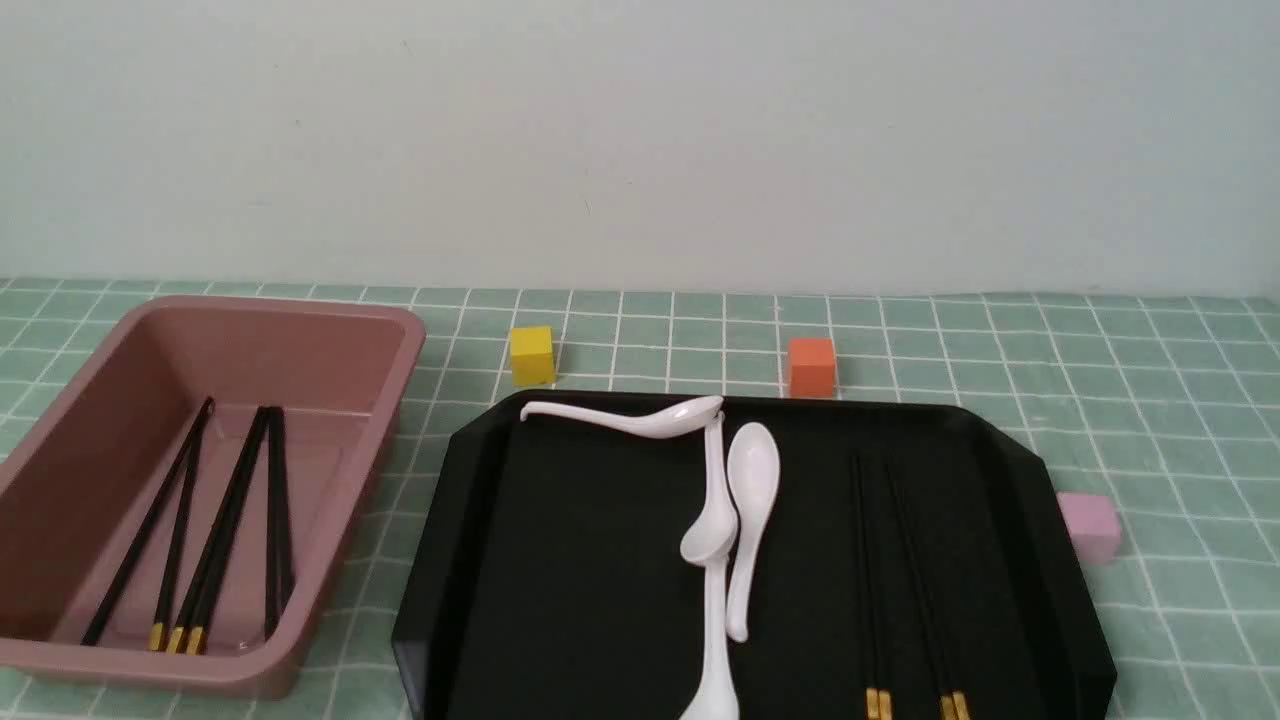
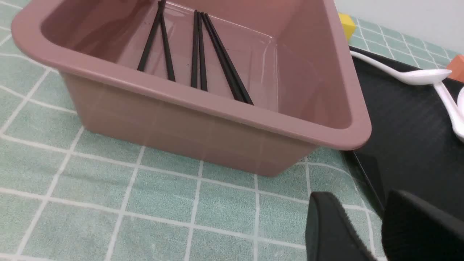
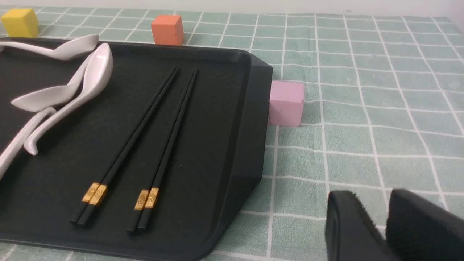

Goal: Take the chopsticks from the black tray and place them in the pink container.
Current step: 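Move the gripper over the chopsticks on the black tray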

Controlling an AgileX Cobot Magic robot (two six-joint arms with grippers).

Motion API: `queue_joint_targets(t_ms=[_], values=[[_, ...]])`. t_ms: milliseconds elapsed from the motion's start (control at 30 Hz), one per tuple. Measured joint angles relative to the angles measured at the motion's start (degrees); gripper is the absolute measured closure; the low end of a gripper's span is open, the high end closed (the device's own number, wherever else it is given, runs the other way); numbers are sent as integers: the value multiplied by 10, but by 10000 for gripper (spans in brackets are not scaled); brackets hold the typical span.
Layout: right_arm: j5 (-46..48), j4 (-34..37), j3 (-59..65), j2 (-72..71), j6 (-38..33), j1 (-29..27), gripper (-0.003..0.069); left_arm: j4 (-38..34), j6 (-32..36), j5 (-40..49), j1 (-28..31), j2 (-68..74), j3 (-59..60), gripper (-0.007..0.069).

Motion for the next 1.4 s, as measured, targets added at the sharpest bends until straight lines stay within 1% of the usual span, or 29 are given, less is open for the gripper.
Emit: queue_joint_targets(t_ms=[1333,1400], values=[[1,-2,0,0,0,0,420,0,0,0,0,0,0,386],[0,5,0,0,8,0,420,0,0,0,0,0,0,386]])
